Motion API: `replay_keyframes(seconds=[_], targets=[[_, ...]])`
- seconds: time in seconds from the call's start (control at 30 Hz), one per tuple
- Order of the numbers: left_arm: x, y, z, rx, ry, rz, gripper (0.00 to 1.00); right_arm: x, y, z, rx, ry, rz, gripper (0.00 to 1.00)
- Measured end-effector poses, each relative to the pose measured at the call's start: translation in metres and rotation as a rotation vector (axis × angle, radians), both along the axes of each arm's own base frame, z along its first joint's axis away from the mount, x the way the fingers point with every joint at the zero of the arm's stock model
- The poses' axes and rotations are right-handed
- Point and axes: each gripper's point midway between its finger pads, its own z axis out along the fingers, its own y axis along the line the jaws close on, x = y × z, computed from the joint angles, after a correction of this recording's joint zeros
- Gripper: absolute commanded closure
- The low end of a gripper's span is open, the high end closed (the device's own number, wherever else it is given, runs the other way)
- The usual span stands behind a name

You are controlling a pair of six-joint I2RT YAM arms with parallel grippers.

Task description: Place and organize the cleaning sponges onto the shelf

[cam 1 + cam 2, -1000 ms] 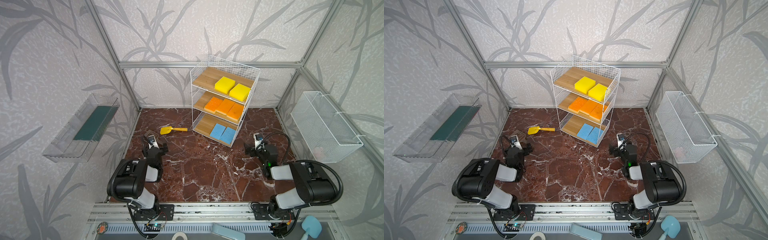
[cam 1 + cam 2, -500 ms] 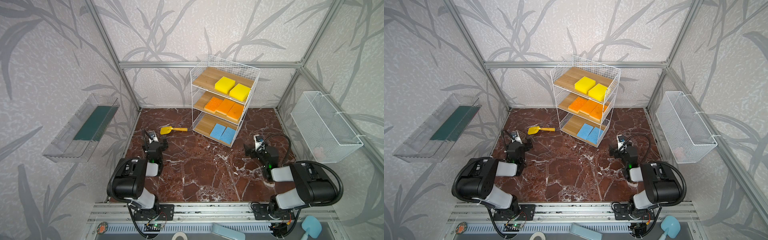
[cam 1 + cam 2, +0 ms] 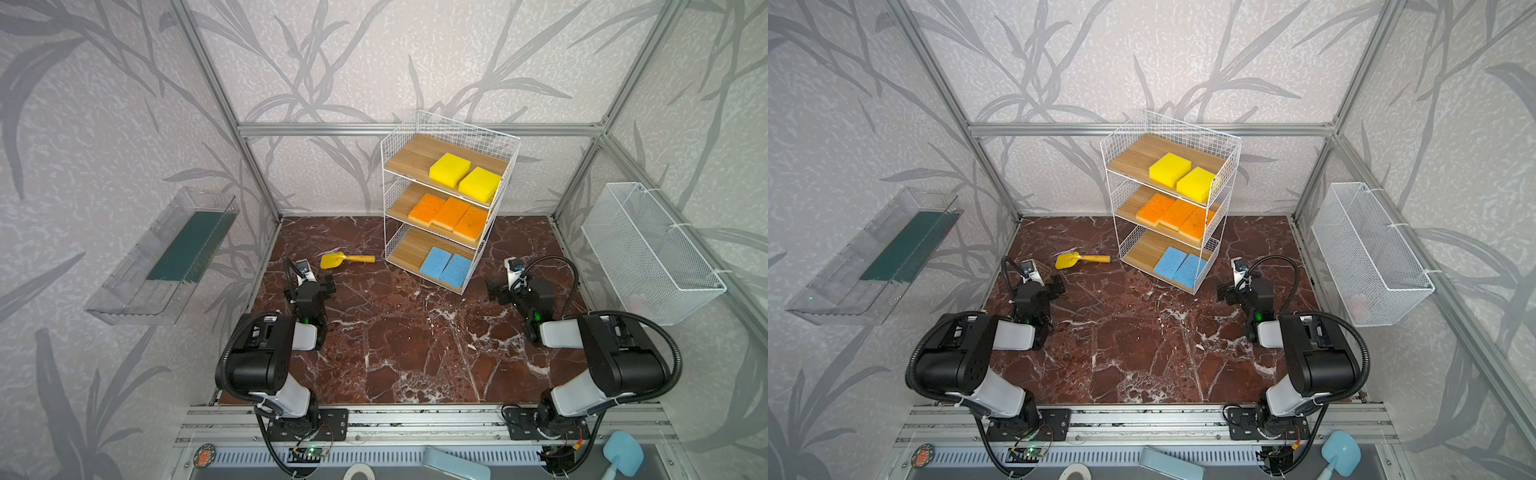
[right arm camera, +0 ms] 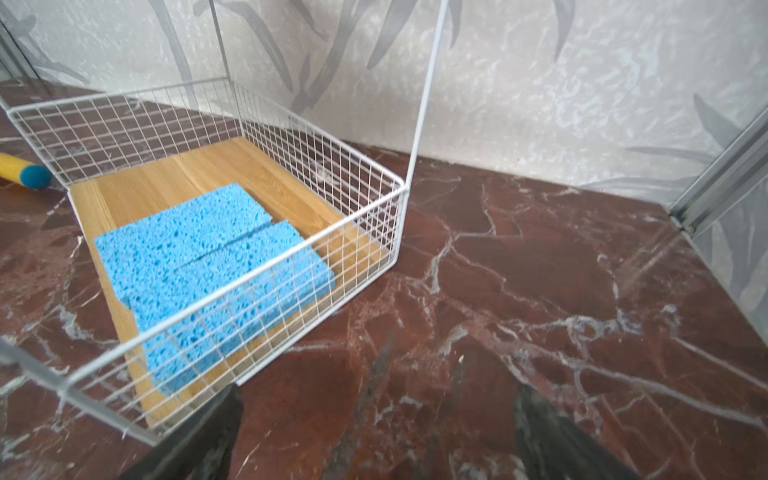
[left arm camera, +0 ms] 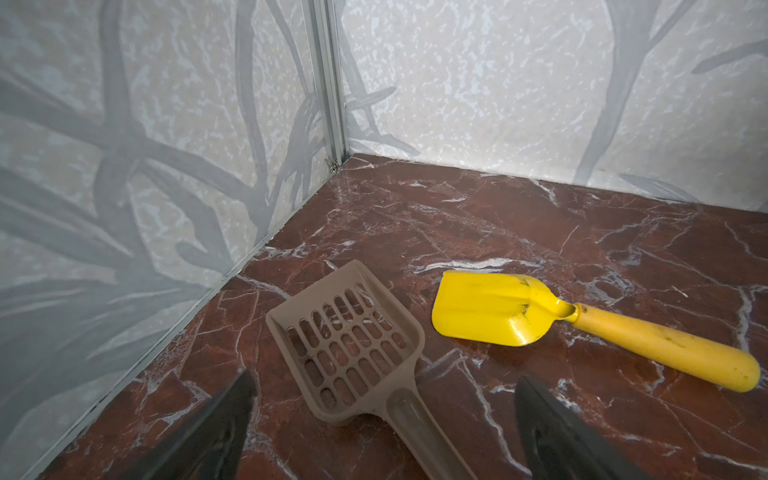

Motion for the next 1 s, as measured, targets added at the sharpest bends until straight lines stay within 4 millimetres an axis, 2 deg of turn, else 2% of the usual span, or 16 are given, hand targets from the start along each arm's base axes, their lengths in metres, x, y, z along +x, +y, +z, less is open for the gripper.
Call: replay_keyframes(seconds=[0.07, 0.13, 0.2, 0.27, 0.3, 0.37, 0.4, 0.47, 0.53, 0.63, 0.73, 0.8, 0.87, 0.9, 1.0], targets=[[-0.014, 0.0, -0.004, -0.003, -0.019, -0.001, 0.01, -0.018, -0.001, -0.003, -0.003, -0.022, -0.002, 0.01], [-0.037, -0.002, -0.021, -0.006, 0.005, -0.015, 0.01, -0.041, -0.002, -0.015, -0.004, -0.028, -0.004, 0.01], [-0.041, -0.002, -0.031, -0.005, 0.047, -0.017, 0.01, -0.048, -0.003, -0.03, -0.008, 0.003, -0.008, 0.01], [-0.026, -0.001, -0.026, 0.0, 0.058, -0.011, 0.01, -0.04, -0.004, -0.034, -0.01, 0.026, -0.015, 0.01], [-0.013, -0.002, -0.018, -0.002, 0.053, -0.013, 0.01, -0.032, -0.003, -0.029, -0.011, 0.027, -0.017, 0.01], [0.005, -0.004, 0.003, -0.005, 0.014, -0.026, 0.01, -0.011, -0.002, -0.012, -0.011, 0.021, -0.018, 0.01], [0.01, -0.005, 0.01, -0.004, -0.01, -0.035, 0.01, 0.001, -0.002, 0.002, -0.007, -0.006, -0.02, 0.01], [0.011, -0.007, 0.008, -0.006, 0.001, -0.044, 0.01, 0.014, -0.002, 0.021, 0.001, -0.054, -0.024, 0.01], [0.008, -0.008, -0.001, -0.007, 0.043, -0.049, 0.01, 0.013, -0.003, 0.019, 0.005, -0.049, -0.027, 0.01], [0.001, -0.008, -0.005, -0.007, 0.032, -0.051, 0.01, 0.002, -0.004, 0.005, 0.004, -0.015, -0.029, 0.01], [-0.033, -0.006, -0.02, -0.015, 0.011, -0.045, 0.01, -0.033, -0.008, -0.011, 0.002, -0.009, -0.037, 0.01], [-0.045, -0.005, -0.036, -0.011, 0.055, -0.046, 0.01, -0.043, -0.009, -0.023, 0.0, 0.022, -0.04, 0.01], [-0.036, -0.005, -0.034, -0.002, 0.061, -0.044, 0.01, -0.033, -0.009, -0.024, -0.001, 0.04, -0.044, 0.01], [-0.027, -0.007, -0.029, -0.001, 0.061, -0.045, 0.01, -0.021, -0.008, -0.02, 0.0, 0.045, -0.047, 0.01], [0.005, -0.01, 0.0, -0.002, 0.017, -0.06, 0.01, 0.006, -0.008, 0.005, 0.005, 0.005, -0.052, 0.01]])
